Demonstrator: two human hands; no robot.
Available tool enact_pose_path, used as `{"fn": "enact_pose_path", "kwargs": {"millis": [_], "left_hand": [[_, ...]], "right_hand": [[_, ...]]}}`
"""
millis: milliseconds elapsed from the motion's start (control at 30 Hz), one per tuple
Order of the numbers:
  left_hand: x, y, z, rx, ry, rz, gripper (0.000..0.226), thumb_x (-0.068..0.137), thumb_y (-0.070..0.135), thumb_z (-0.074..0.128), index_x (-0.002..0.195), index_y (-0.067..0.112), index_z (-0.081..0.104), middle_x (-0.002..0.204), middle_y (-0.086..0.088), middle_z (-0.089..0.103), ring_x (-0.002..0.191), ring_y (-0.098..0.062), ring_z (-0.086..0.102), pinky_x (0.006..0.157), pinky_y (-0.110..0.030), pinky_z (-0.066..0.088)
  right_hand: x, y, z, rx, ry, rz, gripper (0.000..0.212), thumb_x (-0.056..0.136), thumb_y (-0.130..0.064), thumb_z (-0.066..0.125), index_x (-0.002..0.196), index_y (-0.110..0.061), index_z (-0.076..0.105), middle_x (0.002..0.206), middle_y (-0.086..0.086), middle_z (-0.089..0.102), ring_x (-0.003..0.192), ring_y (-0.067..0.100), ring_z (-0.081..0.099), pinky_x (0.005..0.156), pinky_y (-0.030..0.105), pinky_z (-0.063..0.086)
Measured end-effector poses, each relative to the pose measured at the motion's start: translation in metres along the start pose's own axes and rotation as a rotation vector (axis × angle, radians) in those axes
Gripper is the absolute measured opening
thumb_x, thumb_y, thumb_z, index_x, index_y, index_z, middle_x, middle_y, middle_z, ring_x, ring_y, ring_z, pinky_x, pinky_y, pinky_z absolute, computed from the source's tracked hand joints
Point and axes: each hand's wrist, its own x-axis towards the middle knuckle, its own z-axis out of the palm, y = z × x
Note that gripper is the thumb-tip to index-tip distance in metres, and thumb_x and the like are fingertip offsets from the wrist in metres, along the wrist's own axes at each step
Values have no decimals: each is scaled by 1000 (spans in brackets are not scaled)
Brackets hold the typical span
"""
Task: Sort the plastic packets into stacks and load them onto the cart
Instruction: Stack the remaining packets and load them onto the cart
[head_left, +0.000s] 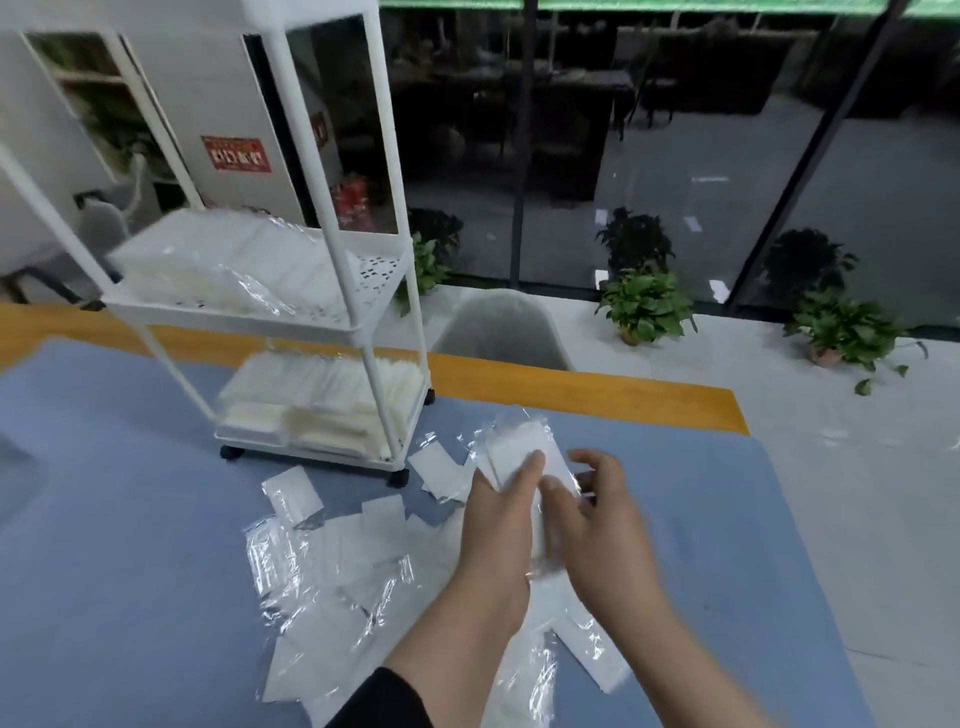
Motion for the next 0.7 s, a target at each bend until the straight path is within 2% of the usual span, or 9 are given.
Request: {"fn": "enact_pose_path", "kwargs": {"millis": [67, 133, 200, 267, 333, 467, 567, 667, 700], "left_hand": [[-12, 15, -7, 14, 13, 44, 25, 85, 46, 74, 108, 37, 68, 106, 3, 78, 101, -23, 75, 95, -54, 57], [-24, 33, -17, 27, 10, 118, 20, 90, 40, 71, 110, 39, 67, 107, 6, 77, 102, -20, 74, 97, -50, 56], [-35, 51, -31, 70, 17, 186, 23, 95, 31, 66, 116, 39, 64, 107, 9, 77, 101, -16, 74, 96, -47, 57], [-44, 70, -47, 97, 20, 234, 27, 95, 25, 65, 119, 38, 62, 105, 10, 77, 100, -15, 74, 96, -45, 57], [-52, 88, -66, 111, 31, 252, 27, 95, 23, 64, 118, 38, 61, 103, 9, 77, 99, -15, 74, 96, -45, 57], [-62, 127, -100, 136, 49, 272, 22, 94, 28, 65, 111, 42, 63, 102, 10, 77, 96, -14, 74, 91, -43, 59], [-64, 163, -125, 160, 72, 280, 19, 92, 27, 66, 109, 34, 65, 100, 6, 78, 94, -17, 75, 93, -48, 59], [-58, 202, -152, 234, 74, 312, 35, 75, 40, 69, 106, 25, 67, 99, 0, 78, 97, -21, 74, 96, -51, 56], [-51, 214, -162, 279, 65, 333, 34, 75, 39, 69, 105, 22, 68, 97, 1, 78, 96, -21, 74, 96, -49, 56]], "right_hand": [[-13, -21, 5, 2, -65, -67, 25, 100, -33, 54, 124, -40, 53, 108, -14, 64, 92, -4, 60, 71, 13, 43], [-25, -42, 11, 10, -140, -146, 26, 102, -24, 50, 118, -43, 58, 104, -20, 68, 95, -8, 60, 73, 10, 42], [-34, -60, 18, 34, -217, -157, 31, 102, -22, 50, 120, -46, 56, 105, -32, 66, 98, -15, 58, 74, 5, 41], [-40, -77, 28, 84, -288, -171, 36, 101, -21, 51, 127, -47, 54, 112, -37, 63, 104, -15, 58, 80, 8, 43], [-43, -89, 43, 131, -337, -183, 40, 100, -18, 52, 130, -43, 54, 114, -33, 65, 106, -10, 61, 81, 11, 46], [-49, -120, 81, 179, -347, -195, 35, 99, -16, 54, 126, -36, 58, 95, -30, 68, 85, -8, 64, 66, 9, 45], [-49, -150, 114, 205, -353, -213, 32, 98, -15, 53, 121, -35, 61, 94, -25, 70, 82, -5, 64, 66, 9, 45], [-39, -181, 147, 265, -315, -163, 31, 98, -12, 53, 115, -36, 63, 97, -9, 73, 90, 12, 70, 78, 29, 57], [-34, -191, 159, 267, -303, -153, 30, 98, -13, 53, 114, -36, 64, 97, -6, 74, 91, 16, 70, 77, 33, 58]]}}
